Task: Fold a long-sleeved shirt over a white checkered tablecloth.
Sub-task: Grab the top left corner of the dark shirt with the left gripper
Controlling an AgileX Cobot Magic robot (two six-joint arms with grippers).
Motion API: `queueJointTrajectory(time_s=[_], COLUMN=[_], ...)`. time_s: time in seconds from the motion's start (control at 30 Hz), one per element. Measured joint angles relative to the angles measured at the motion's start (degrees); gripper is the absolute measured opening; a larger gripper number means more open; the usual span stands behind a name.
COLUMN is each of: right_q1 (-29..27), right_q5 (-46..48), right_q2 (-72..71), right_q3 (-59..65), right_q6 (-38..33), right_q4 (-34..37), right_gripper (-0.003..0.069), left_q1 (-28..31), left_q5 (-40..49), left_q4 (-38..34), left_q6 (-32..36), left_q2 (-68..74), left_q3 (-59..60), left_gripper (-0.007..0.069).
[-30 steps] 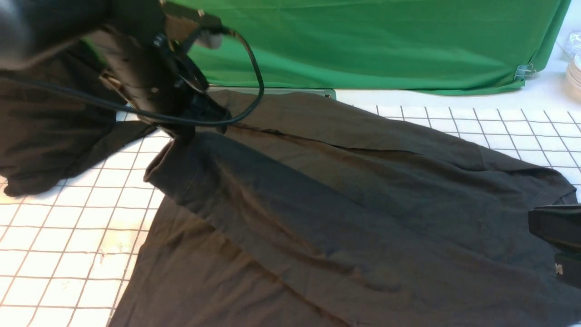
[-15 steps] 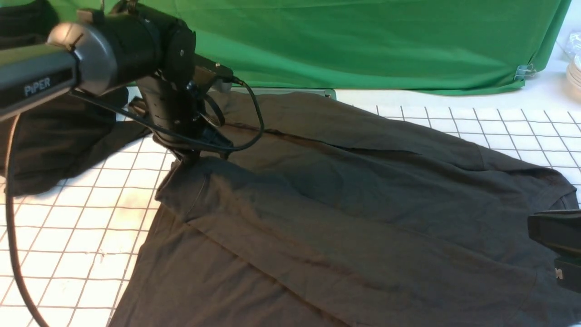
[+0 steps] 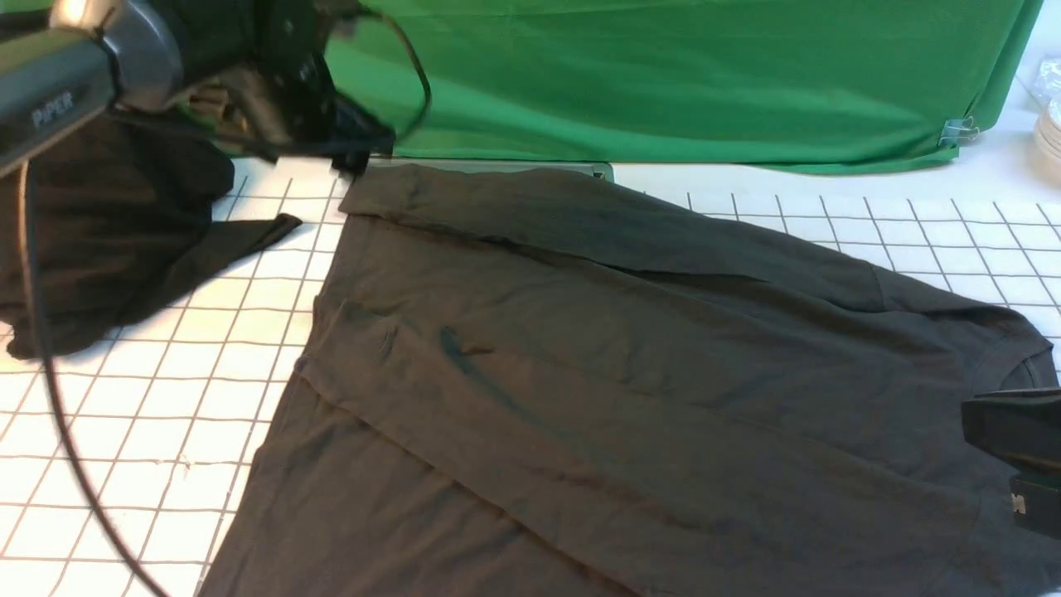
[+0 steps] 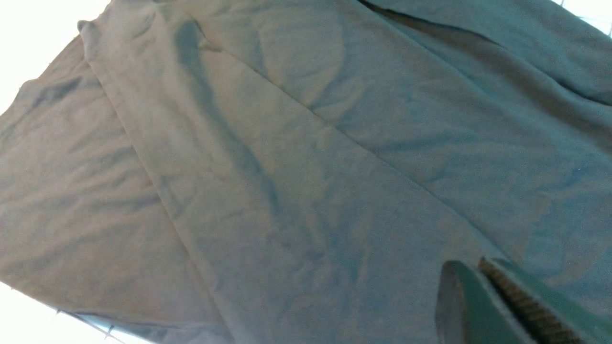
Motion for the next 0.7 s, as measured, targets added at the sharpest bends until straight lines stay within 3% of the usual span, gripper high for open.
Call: queueJointTrajectory(time_s=[0.33, 0.6, 0.7], right_q1=[0.00, 0.00, 0.00], right_q5=[1.75, 1.97, 2.13], right_q2=[0.00, 0.00, 0.00], right_q3=[0.00, 0.00, 0.00], right_q6=[1.01, 1.55, 1.91], right_q4=[0.00, 0.00, 0.00], right_gripper=[0.0030, 0.0035, 0.0036], left_q1=[3.20, 3.75, 3.75], left_q5=[-7.36, -7.96, -8.26], left_q4=[-5.43, -7.78, -8.53], left_q6=[-0.75, -1.47, -1.42], left_q2=[18.77, 23.00, 23.05], left_q3=[-15.63, -17.24, -17.26], left_gripper=[0.0543, 0.0528, 0.0392])
